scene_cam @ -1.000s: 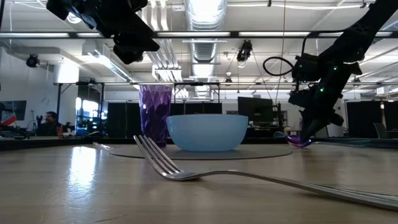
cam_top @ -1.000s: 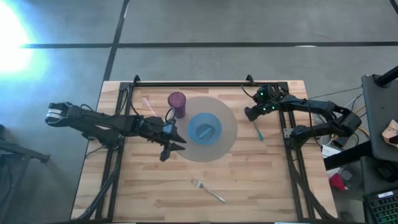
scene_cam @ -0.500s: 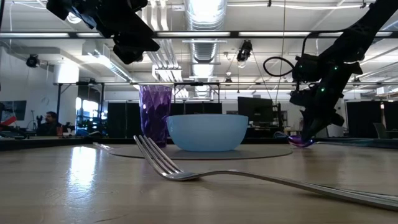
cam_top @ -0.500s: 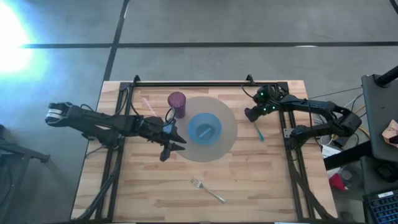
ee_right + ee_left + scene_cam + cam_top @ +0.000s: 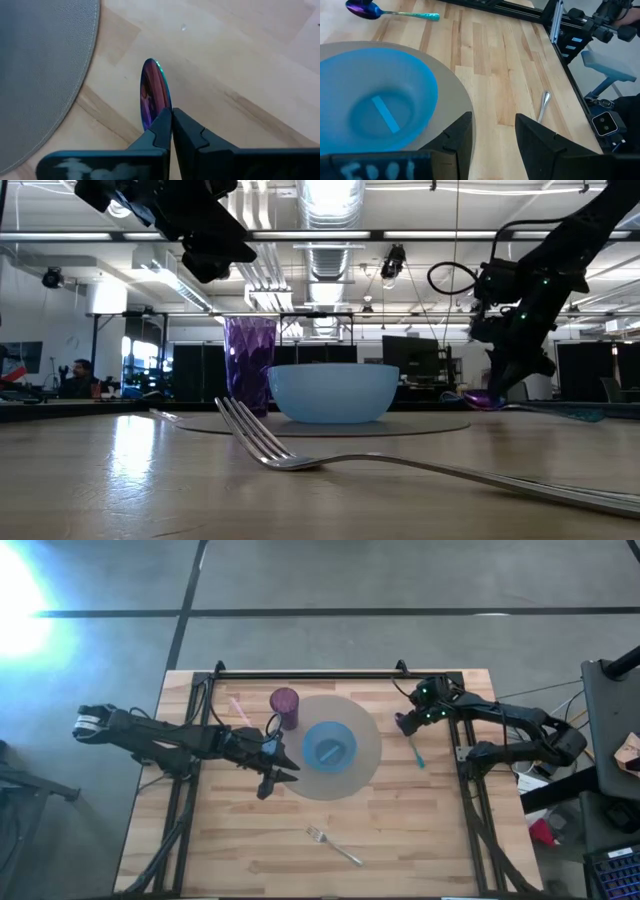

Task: Pick & Place Utensil
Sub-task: Put the violet spoon into the blue bowl on the gray mat

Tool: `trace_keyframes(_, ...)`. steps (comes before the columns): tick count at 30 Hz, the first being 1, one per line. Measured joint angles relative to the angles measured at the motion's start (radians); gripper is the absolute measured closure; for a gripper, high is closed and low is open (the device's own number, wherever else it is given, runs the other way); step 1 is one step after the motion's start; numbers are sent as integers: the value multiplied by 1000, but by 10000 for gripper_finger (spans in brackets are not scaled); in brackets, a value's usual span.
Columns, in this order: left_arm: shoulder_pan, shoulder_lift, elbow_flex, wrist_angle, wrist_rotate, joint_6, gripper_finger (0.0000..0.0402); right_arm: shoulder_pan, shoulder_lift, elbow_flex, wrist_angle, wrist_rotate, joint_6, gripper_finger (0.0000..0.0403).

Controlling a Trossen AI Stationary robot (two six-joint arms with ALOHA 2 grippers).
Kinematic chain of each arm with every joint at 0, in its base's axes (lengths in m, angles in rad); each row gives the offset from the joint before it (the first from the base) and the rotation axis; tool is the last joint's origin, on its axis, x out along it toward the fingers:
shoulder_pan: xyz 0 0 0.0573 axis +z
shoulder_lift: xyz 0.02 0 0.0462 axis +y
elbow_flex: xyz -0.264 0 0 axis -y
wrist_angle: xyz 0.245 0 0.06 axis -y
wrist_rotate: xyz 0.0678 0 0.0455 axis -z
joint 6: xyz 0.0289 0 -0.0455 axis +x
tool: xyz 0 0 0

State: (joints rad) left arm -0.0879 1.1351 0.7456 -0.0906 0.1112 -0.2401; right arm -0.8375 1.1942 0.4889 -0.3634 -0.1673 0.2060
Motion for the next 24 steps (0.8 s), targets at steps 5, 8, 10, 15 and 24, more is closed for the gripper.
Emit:
trace_keyframes(5,0,0,0,0,0,-5,262,0,-32,0,-2,-44,3,395)
trace_keyframes(8,0,0,0,0,0,-4,262,0,-55,0,-3,-48,13,395)
trace_keyframes(10,0,0,0,0,0,-4,262,0,-71,0,-3,-55,20,395)
trace_keyframes(15,0,0,0,0,0,-23,261,0,-126,0,-3,-129,46,395)
trace_keyframes(24,1,0,0,15,0,-25,261,39,-268,0,-2,-181,97,395)
